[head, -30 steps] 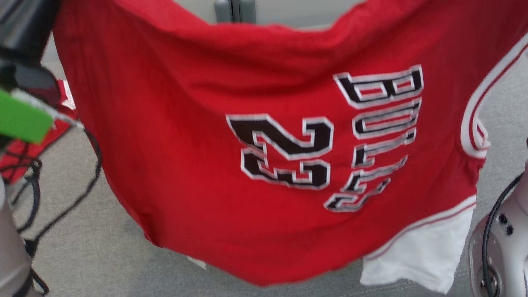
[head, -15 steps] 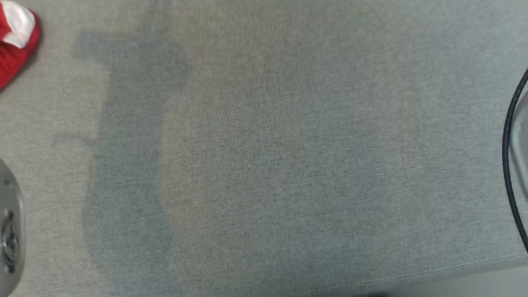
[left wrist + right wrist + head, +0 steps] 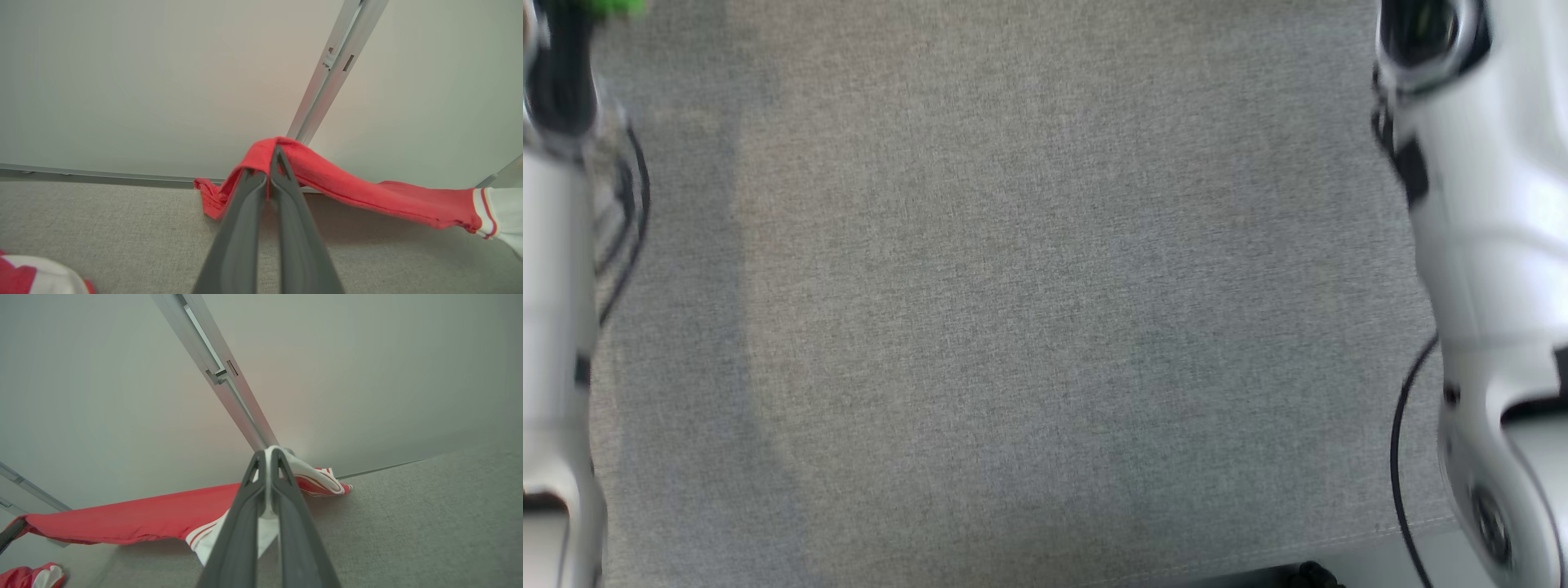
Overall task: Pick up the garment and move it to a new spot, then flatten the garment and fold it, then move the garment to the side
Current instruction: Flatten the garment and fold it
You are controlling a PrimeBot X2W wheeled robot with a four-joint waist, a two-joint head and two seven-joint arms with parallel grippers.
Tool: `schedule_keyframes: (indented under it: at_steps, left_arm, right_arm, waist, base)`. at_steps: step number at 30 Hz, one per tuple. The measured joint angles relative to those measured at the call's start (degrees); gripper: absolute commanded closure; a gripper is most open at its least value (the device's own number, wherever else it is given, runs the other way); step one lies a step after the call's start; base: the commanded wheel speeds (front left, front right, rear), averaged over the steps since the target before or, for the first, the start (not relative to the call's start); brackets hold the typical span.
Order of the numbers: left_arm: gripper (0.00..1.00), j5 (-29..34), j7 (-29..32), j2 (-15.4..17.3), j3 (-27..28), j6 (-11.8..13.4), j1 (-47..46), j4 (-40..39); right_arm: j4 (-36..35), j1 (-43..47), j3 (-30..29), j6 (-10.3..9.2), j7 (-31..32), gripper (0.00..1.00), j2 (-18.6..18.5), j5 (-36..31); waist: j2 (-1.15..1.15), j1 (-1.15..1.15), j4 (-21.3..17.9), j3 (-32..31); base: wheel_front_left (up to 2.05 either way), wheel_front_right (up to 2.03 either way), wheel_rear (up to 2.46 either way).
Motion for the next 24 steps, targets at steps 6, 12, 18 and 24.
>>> schedule_keyframes:
  at_steps: [6,12,18,24]
  left_arm:
    - [1.0,-5.2,-3.0,2.9,-1.0,0.0,19.8,-5.1]
    - [1.0,-9.6,-2.9,3.6,1.1,1.7,39.5,-16.2]
    - [1.0,-12.2,-1.2,2.0,1.1,8.9,63.7,-34.5]
    - [1.0,-14.7,-0.1,0.9,1.7,15.4,84.4,-47.9]
  right_arm:
    - [-9.9,22.5,0.2,0.0,0.2,1.0,-4.6,6.9]
    - [-24.2,43.9,-4.0,0.05,3.1,1.0,-5.9,10.7]
    - [-38.4,68.7,-8.4,0.05,9.6,1.0,-3.4,8.9]
    - [-48.1,86.2,-12.4,0.04,12.3,1.0,0.4,8.2]
  waist:
    - [0.0,-0.01,-0.3,-4.8]
    - [0.0,-0.02,-0.3,-11.0]
    - [0.0,-0.03,-0.4,-17.2]
    - [0.0,-0.03,-1.1,-20.6]
  base:
    - [0.0,0.0,0.0]
    - [0.0,0.0,0.0]
    - [0.0,0.0,0.0]
    - [0.0,0.0,0.0]
